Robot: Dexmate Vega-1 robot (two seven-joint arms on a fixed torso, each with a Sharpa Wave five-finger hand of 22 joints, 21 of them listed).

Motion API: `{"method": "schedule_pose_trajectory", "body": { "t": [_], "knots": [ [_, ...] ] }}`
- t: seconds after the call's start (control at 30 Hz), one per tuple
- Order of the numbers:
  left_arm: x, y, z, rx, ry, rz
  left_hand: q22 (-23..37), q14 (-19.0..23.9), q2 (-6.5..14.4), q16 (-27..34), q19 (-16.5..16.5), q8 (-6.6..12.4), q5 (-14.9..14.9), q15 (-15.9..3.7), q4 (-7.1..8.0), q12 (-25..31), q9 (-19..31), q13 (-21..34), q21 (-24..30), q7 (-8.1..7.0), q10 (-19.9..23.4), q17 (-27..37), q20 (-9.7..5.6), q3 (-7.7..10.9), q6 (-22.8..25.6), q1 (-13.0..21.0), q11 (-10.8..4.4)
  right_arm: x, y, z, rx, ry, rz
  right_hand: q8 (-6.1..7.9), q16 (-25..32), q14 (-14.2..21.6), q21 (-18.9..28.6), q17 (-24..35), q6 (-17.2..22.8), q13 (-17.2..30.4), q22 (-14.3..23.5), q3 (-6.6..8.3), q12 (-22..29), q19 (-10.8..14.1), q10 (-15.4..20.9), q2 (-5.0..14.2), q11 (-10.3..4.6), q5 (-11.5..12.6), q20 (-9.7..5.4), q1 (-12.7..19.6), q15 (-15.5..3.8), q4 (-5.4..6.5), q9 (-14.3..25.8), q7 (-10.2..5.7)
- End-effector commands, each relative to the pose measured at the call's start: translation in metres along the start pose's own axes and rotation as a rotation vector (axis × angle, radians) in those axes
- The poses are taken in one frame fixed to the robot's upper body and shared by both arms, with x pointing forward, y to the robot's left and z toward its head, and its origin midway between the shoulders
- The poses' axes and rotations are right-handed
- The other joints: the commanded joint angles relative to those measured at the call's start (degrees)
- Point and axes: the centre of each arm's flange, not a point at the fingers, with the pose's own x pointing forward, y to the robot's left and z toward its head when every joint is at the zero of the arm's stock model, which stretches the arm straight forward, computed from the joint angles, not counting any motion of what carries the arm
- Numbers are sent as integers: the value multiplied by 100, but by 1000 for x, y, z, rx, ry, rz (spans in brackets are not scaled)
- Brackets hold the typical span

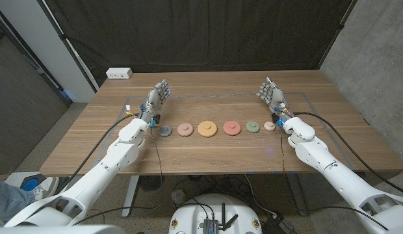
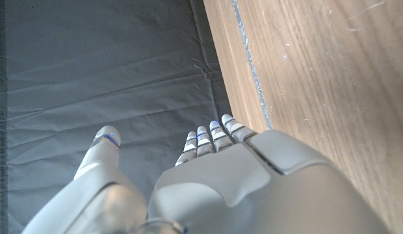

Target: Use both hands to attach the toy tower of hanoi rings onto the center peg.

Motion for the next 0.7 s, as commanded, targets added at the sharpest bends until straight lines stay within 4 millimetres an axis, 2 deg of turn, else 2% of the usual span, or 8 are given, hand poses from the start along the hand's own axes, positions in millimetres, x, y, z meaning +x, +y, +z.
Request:
{"method": "schedule_pose_trajectory", "body": {
  "t": [0.03, 0.43, 0.57, 0.7],
  "knots": [
    [-9, -3, 4, -7, -38, 7, 15, 33, -2, 30, 19, 28, 41, 23, -16, 34, 21, 12, 38, 47, 4, 21, -106, 41, 4, 59, 61, -7, 1, 3, -22, -12, 0, 32, 38, 79, 23, 8, 14, 4, 27, 25, 35, 67, 59, 11, 6, 28, 23, 12, 16, 5, 8, 39],
    [-12, -1, 4, 15, -29, 0, 15, 98, 25, 35, 51, 26, 45, 15, -21, 40, 22, 14, 47, 41, 55, 21, -63, 56, 50, 81, 51, -8, 4, 5, -35, -24, 17, 67, 131, 350, 48, -19, 72, -96, 33, 18, 112, 329, 251, 27, -1, 33, 101, 3, 43, -6, 9, -10],
    [-13, -1, 5, 25, -26, -1, 17, 214, 42, 65, 105, 19, 48, 30, -24, 44, 23, 15, 66, -6, 89, 22, -20, 66, 67, 95, 55, -9, 2, 5, -43, -34, 17, 80, 198, 545, 65, -29, 99, -146, 36, 16, 130, 493, 318, 40, -21, 35, 158, 0, 78, -12, 13, -205],
    [-14, -4, 6, 17, -37, 12, 33, 449, 45, 109, 250, 1, 46, 21, -27, 33, 25, 19, 114, -82, 122, 33, 291, 69, 90, 102, 28, -11, -2, 5, -45, -34, 13, 93, 284, 788, 109, -34, 129, -192, 41, 16, 184, 745, 491, 58, -54, 37, 208, 0, 93, -17, 20, -282]
  ]
}}
